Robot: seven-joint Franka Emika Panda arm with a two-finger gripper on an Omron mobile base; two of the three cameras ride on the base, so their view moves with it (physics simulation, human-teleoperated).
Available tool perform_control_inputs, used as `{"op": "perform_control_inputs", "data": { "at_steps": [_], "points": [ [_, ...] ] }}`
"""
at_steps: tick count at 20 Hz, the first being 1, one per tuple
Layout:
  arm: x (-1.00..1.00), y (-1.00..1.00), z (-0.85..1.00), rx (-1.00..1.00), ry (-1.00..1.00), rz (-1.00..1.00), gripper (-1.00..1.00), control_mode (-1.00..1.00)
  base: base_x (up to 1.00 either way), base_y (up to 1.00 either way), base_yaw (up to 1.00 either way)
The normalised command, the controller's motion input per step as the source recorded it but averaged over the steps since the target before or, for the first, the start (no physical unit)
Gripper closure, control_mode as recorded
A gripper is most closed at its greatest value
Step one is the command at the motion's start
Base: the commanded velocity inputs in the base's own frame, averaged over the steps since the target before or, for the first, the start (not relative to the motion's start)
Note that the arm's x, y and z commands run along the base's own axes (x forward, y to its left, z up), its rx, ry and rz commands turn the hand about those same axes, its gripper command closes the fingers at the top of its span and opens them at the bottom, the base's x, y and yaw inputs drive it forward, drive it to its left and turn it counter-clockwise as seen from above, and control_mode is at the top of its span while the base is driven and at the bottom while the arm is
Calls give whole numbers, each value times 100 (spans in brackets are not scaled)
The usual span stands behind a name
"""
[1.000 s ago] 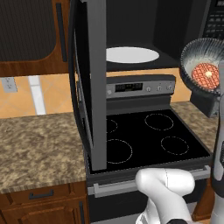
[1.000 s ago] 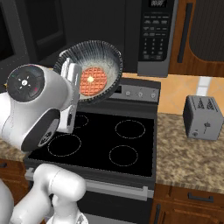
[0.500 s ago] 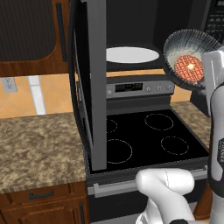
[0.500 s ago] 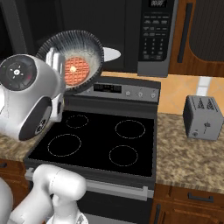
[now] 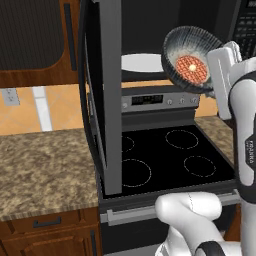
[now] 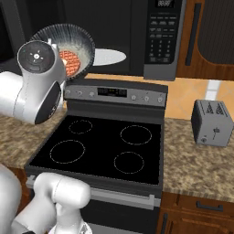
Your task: Open the microwave, place the bowl with waffle inside the microwave, then close the microwave door and turn it on.
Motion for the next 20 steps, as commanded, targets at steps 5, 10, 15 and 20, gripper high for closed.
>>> {"op": "perform_control_inputs", "data": {
  "at_steps": [5,10,15,20],
  "points": [
    [72,2,16,0,3,0,100,-100,0,0,0],
    [83,6,7,0,9,0,100,-100,0,0,0],
    [75,6,4,0,13,0,100,-100,0,0,0],
    [65,0,0,0,3,1,100,-100,0,0,0]
  ]
}}
